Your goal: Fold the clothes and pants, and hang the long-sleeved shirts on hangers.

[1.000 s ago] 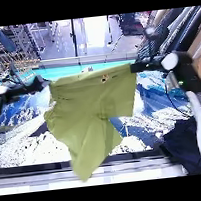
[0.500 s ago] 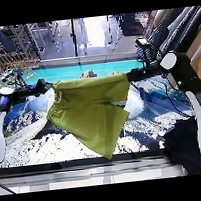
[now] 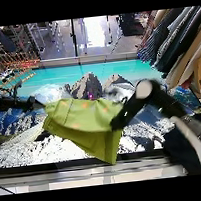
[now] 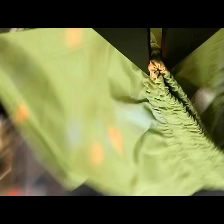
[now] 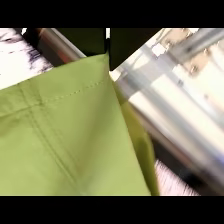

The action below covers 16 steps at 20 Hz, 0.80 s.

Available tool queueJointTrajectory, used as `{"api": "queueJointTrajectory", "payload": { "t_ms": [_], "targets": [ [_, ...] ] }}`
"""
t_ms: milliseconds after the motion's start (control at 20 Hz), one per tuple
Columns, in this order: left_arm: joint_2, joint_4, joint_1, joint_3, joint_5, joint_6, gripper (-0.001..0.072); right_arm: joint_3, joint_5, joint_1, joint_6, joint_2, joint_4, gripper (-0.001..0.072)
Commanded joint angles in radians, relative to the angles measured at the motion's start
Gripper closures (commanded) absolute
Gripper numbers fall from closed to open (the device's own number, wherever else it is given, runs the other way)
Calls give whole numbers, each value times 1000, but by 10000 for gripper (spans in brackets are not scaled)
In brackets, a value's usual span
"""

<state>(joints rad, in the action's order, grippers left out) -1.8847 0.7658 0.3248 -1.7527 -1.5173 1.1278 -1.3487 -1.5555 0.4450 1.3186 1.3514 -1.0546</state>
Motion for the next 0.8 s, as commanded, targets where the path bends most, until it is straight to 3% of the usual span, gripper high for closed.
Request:
{"api": "queueJointTrajectory", "payload": {
  "t_ms": [0,150,300,350,400,450,500,750],
  "targets": [
    [-13,237,1,-1,-156,-21,689,274,4,164,4,-12,32,706],
    [-14,247,1,-1,-222,-90,689,444,11,216,-5,-12,32,706],
    [-14,245,-1,-1,-329,-97,686,499,13,214,-59,-5,31,706],
    [-13,244,-1,-1,-335,-97,616,500,11,214,-101,-2,52,704],
    [-13,244,-1,-1,-335,-96,405,500,24,216,-110,-3,91,697],
    [-13,244,-1,-1,-335,-96,279,500,30,214,-110,-3,127,468],
    [-13,244,-1,-1,-335,-96,260,500,21,208,-108,-5,142,126],
    [-1,244,20,-3,-322,-86,261,507,89,-31,103,-127,10,145]
  ]
}}
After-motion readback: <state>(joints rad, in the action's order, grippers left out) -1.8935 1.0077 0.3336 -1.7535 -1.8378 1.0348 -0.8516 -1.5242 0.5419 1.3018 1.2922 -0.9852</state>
